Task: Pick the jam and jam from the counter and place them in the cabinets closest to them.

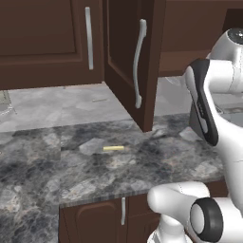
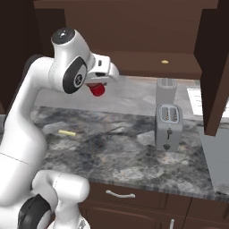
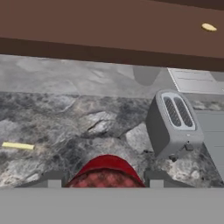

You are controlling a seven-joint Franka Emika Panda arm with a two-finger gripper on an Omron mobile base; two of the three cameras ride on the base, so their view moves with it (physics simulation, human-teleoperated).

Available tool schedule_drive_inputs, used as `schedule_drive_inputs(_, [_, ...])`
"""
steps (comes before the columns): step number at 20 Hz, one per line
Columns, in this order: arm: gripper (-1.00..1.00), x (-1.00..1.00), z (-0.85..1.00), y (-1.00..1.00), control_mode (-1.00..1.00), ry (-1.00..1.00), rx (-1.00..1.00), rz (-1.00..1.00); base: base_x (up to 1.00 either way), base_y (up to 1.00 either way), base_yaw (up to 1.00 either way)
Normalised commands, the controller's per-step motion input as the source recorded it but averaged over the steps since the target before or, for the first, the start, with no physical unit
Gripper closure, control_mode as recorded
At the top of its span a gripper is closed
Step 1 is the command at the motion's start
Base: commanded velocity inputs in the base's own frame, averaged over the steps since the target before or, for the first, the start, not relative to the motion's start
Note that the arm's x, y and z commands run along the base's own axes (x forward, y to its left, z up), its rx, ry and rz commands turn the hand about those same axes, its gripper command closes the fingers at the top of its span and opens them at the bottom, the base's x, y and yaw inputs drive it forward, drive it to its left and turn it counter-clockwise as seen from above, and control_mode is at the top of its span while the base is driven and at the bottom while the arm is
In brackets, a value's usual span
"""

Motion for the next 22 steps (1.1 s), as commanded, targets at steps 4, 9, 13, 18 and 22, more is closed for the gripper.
schedule_drive_inputs(4, [1.00, 0.00, 0.02, 0.00, -1.00, -0.01, 0.00, -0.01, 0.00, 0.00, 0.00])
schedule_drive_inputs(9, [1.00, 0.00, 0.24, 0.00, -1.00, -0.03, 0.03, 0.00, 0.00, 0.00, 0.00])
schedule_drive_inputs(13, [1.00, 0.00, 0.41, 0.00, -1.00, -0.08, 0.04, -0.01, 0.00, 0.00, 0.00])
schedule_drive_inputs(18, [1.00, 0.00, 0.09, 0.00, -1.00, -0.04, 0.01, 0.00, 0.00, 0.00, 0.00])
schedule_drive_inputs(22, [1.00, 0.18, 0.01, 0.00, -1.00, 0.00, 0.00, 0.00, 0.00, 0.00, 0.00])
